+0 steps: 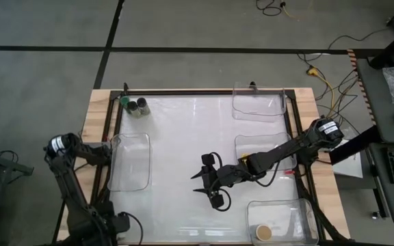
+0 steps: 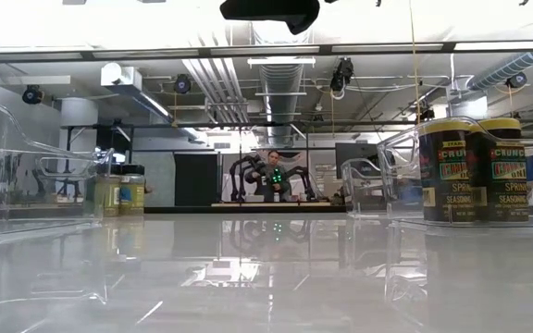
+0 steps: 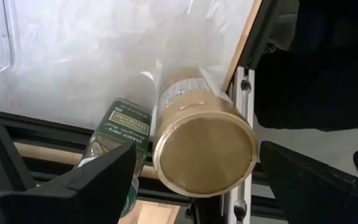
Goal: Sort spices by type
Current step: Put the brown seasoning bottle into the bottom right transparent bin
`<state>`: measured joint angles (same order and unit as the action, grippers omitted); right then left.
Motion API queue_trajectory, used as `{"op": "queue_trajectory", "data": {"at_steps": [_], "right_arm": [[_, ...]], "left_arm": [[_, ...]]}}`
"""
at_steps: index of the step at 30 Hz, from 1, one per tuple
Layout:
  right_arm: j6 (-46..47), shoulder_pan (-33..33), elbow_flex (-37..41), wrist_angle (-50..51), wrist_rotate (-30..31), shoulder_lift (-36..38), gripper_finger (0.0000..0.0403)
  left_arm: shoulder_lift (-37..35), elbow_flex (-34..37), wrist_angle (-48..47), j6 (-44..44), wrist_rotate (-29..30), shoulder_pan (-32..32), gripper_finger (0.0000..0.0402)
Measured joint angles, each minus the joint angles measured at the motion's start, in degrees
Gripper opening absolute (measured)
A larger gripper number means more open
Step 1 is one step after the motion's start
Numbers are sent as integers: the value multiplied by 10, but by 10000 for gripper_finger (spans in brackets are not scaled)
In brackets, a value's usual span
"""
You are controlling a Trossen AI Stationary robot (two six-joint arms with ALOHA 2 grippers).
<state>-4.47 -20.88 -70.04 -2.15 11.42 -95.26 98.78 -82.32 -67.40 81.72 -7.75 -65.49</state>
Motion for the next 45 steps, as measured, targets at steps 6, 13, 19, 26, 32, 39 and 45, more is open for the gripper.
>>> {"op": "queue_trajectory", "data": {"at_steps": [6,13,19,26,32,39,45], "right_arm": [[0,0,0,0,0,0,195],[0,0,0,0,0,0,199],[0,0,0,0,0,0,194],[0,0,0,-2,0,0,197],[0,0,0,-3,0,0,195],[9,0,0,-3,0,0,198],[9,0,0,-3,0,0,199]], "left_arm": [[26,-2,19,-36,1,-9,326],[49,-2,18,-66,-1,-11,326],[58,-2,20,-105,-3,-12,292],[59,-3,28,-108,-3,-11,256],[59,-12,35,-101,13,10,256],[58,-24,35,-124,13,94,257],[58,-24,31,-218,38,186,257]]}}
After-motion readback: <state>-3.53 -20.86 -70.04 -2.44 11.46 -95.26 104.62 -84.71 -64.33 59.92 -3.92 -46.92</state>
